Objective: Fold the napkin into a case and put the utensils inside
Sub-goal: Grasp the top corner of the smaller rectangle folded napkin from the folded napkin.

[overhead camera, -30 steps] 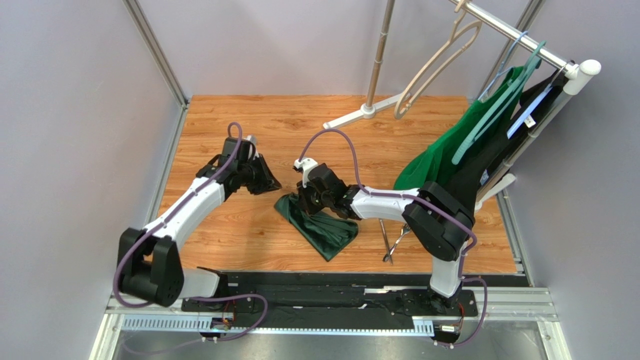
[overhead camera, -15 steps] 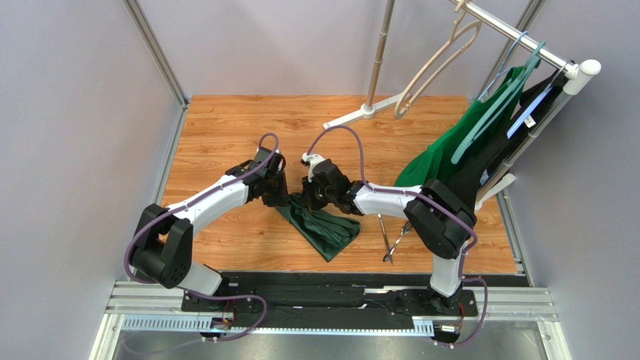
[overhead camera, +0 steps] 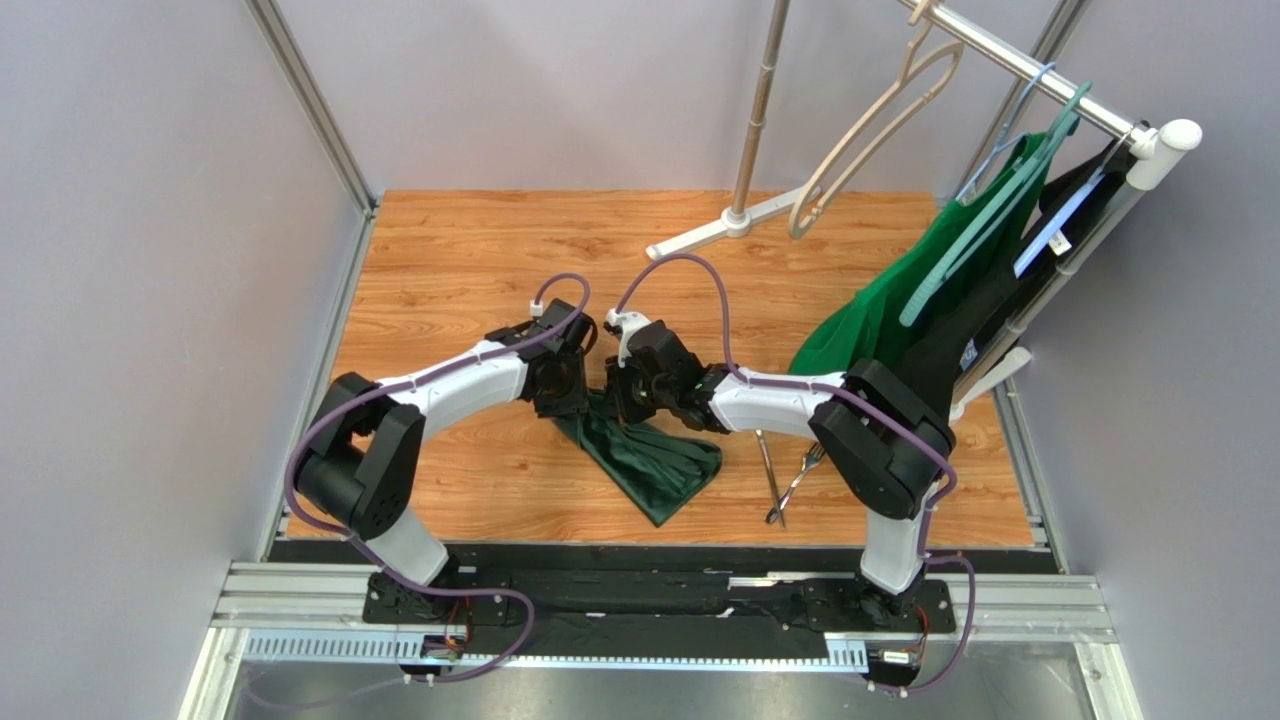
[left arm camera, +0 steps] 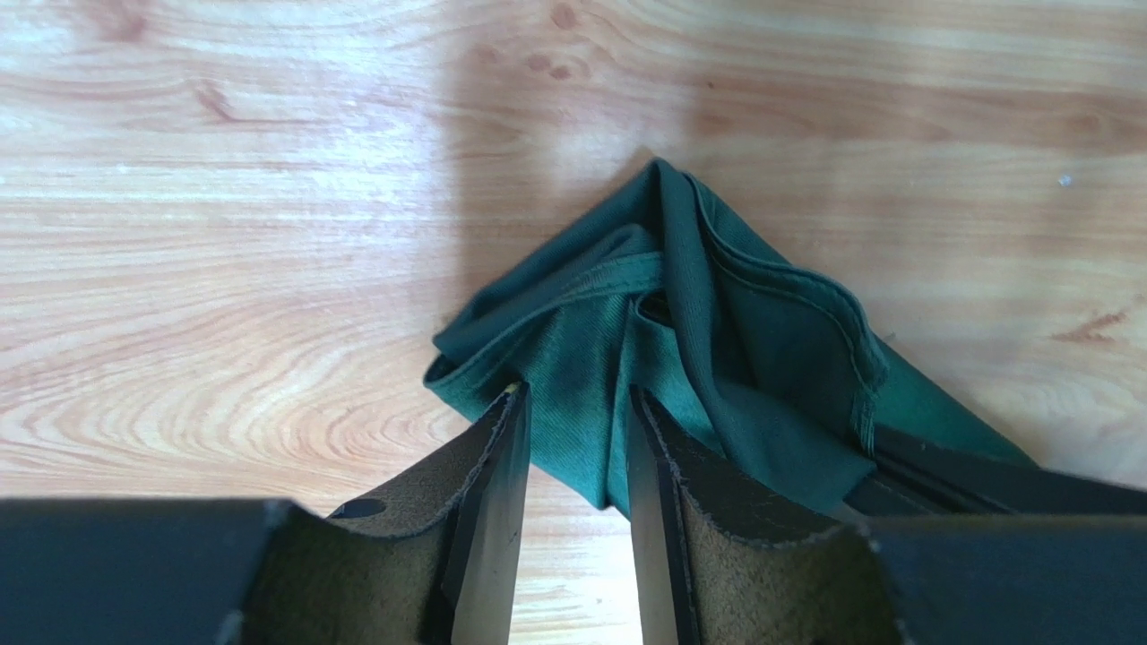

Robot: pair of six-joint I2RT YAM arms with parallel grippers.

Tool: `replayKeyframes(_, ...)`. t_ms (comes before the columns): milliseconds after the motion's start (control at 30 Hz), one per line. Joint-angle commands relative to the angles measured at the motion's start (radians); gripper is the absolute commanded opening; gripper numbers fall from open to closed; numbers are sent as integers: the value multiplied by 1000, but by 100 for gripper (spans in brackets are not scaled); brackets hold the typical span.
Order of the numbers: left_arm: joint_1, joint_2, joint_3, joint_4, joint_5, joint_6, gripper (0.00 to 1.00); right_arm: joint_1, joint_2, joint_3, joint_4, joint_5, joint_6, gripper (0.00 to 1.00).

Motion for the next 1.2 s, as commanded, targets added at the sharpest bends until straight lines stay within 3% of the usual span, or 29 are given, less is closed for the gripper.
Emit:
replayKeyframes(0,-5,25,57,-1,-61,-3,40,-2,-37,-5,38,-14,11,0)
replayKeyframes(167,-10,54,77,2,-39,-4,29,-2,-34,1,30,-17,9,0)
replayKeyframes(367,-27,78,81,9,-18,-1,32,0,-32,7,30,-24,8,0)
replayKeyframes(467,-27,82,90,6,-4,-1,13,-2,-23,15,30,-45,6,0)
replayKeyframes(500,-27,77,91,5,5,2,2,-2,-21,17,24,-59,3,0)
replayKeyframes(533,-27,68,100,-4,24,-1,0,-2,-20,23,18,-65,-1,0)
replayKeyframes(667,-20,2,84,34,134,8,0,-2,-14,46,-5,-111,-8,0)
replayKeyframes(800,13,-18,18,147,333,-21,0,-2,17,76,-13,-188,17,0)
replayKeyframes(1167,39,-70,-54,183,326,3,0,-5,138,-3,220,-275,176,0)
